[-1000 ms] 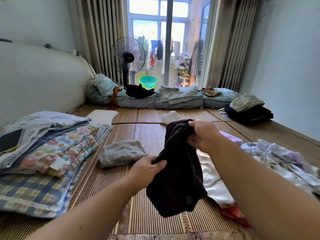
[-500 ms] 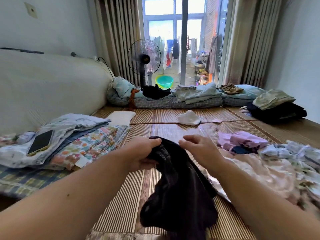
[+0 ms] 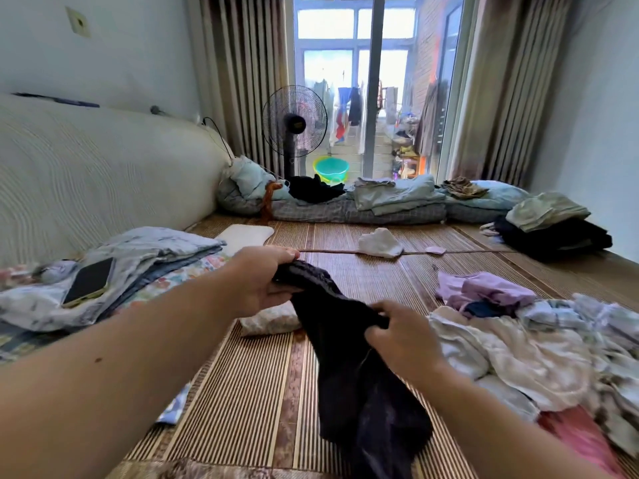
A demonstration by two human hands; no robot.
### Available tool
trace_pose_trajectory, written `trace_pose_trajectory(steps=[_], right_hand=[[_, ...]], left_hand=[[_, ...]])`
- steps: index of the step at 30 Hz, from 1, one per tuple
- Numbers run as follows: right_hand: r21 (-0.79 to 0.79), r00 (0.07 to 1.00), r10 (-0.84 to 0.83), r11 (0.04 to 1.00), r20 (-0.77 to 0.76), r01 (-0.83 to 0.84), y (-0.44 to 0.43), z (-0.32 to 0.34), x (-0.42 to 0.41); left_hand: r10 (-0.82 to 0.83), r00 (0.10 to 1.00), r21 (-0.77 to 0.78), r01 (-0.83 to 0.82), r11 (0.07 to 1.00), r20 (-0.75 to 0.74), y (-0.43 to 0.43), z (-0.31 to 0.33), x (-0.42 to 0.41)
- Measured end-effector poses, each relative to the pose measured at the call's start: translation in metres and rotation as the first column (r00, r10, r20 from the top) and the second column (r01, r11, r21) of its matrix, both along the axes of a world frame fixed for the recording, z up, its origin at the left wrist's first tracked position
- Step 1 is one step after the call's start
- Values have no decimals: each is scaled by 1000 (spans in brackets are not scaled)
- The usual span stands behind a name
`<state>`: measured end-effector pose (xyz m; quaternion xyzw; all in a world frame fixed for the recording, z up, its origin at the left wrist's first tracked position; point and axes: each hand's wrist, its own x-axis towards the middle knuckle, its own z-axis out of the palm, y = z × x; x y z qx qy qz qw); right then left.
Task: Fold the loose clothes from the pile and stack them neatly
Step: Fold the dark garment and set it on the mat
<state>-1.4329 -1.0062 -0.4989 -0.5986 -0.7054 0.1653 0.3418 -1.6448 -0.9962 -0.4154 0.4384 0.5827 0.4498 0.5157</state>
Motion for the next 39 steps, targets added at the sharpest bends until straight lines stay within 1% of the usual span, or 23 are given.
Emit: trace_pose_trajectory(steps=[2, 3, 4, 6, 7, 9, 10, 11, 12, 15, 16, 18, 19, 21, 23, 25, 27, 29, 30, 33, 35, 37, 39], right_hand=[[-52, 985, 153, 987, 78, -150, 8, 23, 16], [-81, 968, 220, 974, 119, -212, 10, 34, 21], [-88, 956, 258, 965, 142, -248, 12, 43, 25], [-45, 953, 273, 962, 130, -269, 13, 60, 31], [-6, 951, 283, 959, 120, -285, 13, 68, 33], [27, 932, 352, 934, 82, -356, 9, 84, 37], [15, 917, 395, 918, 50, -396, 7, 92, 40], [3, 905, 422, 906, 51, -423, 5, 100, 44], [3, 898, 426, 903, 107, -429, 4, 107, 48], [20, 845, 333, 927, 418, -375, 5, 126, 56], [25, 827, 300, 935, 476, -354, 6, 130, 58], [67, 828, 235, 948, 509, -311, 8, 136, 62], [102, 852, 209, 951, 481, -291, 9, 138, 65], [161, 911, 188, 952, 368, -262, 8, 143, 71], [192, 925, 189, 946, 330, -262, 7, 147, 77], [200, 924, 181, 945, 337, -258, 6, 152, 82], [199, 941, 165, 953, 295, -229, 6, 161, 84], [203, 972, 168, 959, 163, -200, 6, 172, 85], [199, 981, 182, 961, 71, -193, 7, 178, 84], [96, 952, 222, 974, -208, -206, 9, 189, 78], [18, 932, 190, 981, -308, -194, 13, 190, 72], [-31, 931, 110, 991, -348, -129, 22, 186, 65], [-44, 957, -7, 999, -289, -6, 32, 181, 55]], left_hand=[[-141, 987, -29, 139, 990, -83, -3, 9, -13], [-192, 970, -26, 190, 981, -150, -5, 13, -17], [-214, 941, -10, 219, 976, -263, -4, 14, -19], [-145, 848, 65, 206, 976, -510, -3, 17, -19], [-91, 819, 131, 199, 971, -567, -3, 18, -17], [-30, 835, 243, 193, 951, -549, -1, 20, -16], [-6, 844, 281, 185, 942, -536, 0, 22, -18], [16, 840, 308, 182, 934, -542, 1, 25, -20], [24, 837, 329, 188, 925, -546, 1, 27, -22], [12, 877, 371, 191, 909, -480, 3, 36, -23], [2, 890, 383, 194, 903, -456, 2, 39, -21], [-25, 934, 414, 182, 892, -355, 2, 44, -15], [-39, 958, 429, 164, 889, -286, 2, 46, -13], [-66, 985, 449, 132, 883, -161, 1, 51, -8], [-108, 990, 459, 136, 878, -87, 0, 54, -4], [-173, 983, 458, 184, 870, -65, -3, 59, -1], [-261, 962, 432, 271, 860, -83, -7, 65, -2], [-320, 940, 396, 339, 853, -117, -9, 73, -3], [-321, 939, 380, 342, 859, -119, -9, 76, -4], [-245, 965, 358, 264, 896, -98, -3, 84, -3], [-134, 984, 337, 168, 927, -122, 5, 85, -1], [-25, 982, 292, 80, 953, -187, 15, 85, 3], [67, 961, 261, 6, 965, -267, 24, 85, 11]])
